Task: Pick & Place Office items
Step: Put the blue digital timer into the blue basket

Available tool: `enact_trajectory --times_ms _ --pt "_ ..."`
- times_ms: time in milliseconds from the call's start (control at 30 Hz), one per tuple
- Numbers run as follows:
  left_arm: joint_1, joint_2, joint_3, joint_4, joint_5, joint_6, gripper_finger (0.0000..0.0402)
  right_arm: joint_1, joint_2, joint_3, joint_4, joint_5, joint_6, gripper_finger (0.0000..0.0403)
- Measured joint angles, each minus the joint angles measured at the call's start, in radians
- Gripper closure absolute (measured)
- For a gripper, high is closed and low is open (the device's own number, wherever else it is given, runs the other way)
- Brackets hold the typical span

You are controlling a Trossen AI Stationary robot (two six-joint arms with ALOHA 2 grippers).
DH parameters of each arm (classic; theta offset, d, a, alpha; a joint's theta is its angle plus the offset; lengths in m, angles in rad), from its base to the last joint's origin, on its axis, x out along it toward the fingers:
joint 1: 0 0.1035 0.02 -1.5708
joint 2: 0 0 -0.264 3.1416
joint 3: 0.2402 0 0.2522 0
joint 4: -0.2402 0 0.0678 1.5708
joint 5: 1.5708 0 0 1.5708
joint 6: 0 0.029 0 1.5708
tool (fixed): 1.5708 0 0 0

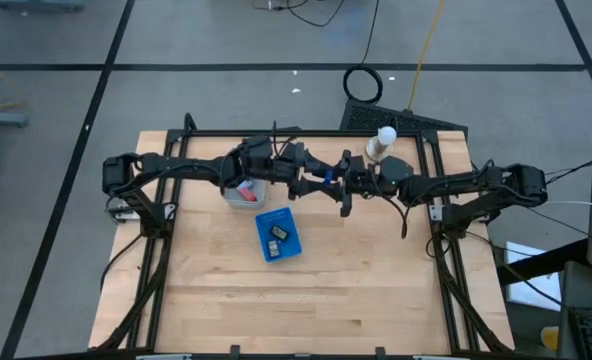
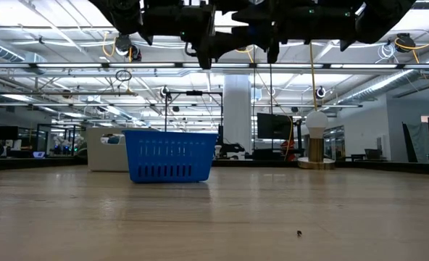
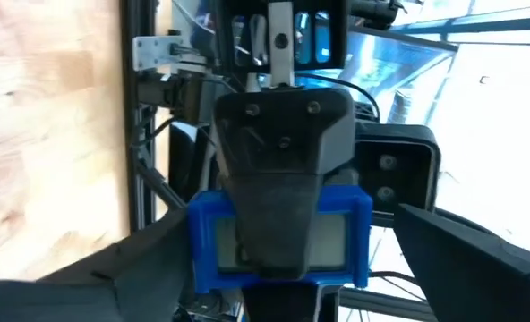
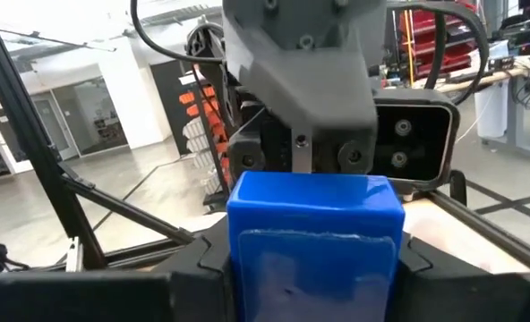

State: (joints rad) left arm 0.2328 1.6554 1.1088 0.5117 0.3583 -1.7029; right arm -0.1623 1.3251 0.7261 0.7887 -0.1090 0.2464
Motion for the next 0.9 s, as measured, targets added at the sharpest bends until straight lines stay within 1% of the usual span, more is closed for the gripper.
enact_trajectory --times_ms 67,100,267,400,533,633,700,800,900 --pt "0.0 0.0 0.0 0.016 0.002 0.0 0.0015 0.0 0.0 0.0 0.002 0.0 0.004 0.0268" --pt "0.0 0.0 0.0 0.02 0.004 0.001 0.0016 0.0 0.0 0.0 0.005 0.0 0.005 0.0268" --pt "0.001 0.0 0.0 0.068 0.009 0.026 0.0045 0.0 -0.002 0.0 0.042 0.0 0.024 0.0268" --pt "0.006 0.0 0.0 0.098 0.02 0.05 0.005 0.0 -0.003 0.0 0.114 -0.001 0.067 0.0268" --pt "0.022 -0.001 0.001 0.11 0.039 0.071 0.0034 0.0 -0.03 0.0 0.127 -0.011 0.093 0.0268" --pt "0.038 -0.001 0.001 0.154 0.043 0.08 0.0014 0.0 -0.056 0.0 0.116 -0.031 0.106 0.0268" --pt "0.05 -0.002 0.001 0.182 0.065 0.086 0.0005 0.001 -0.068 0.0 0.114 -0.034 0.12 0.0268" --pt "0.075 -0.002 0.002 0.207 0.098 0.105 0.0009 0.001 -0.091 -0.001 0.118 -0.052 0.147 0.0268" --pt "0.103 -0.032 0.002 0.2 0.119 0.168 0.0013 0.002 -0.109 -0.001 0.119 -0.054 0.197 0.0268"
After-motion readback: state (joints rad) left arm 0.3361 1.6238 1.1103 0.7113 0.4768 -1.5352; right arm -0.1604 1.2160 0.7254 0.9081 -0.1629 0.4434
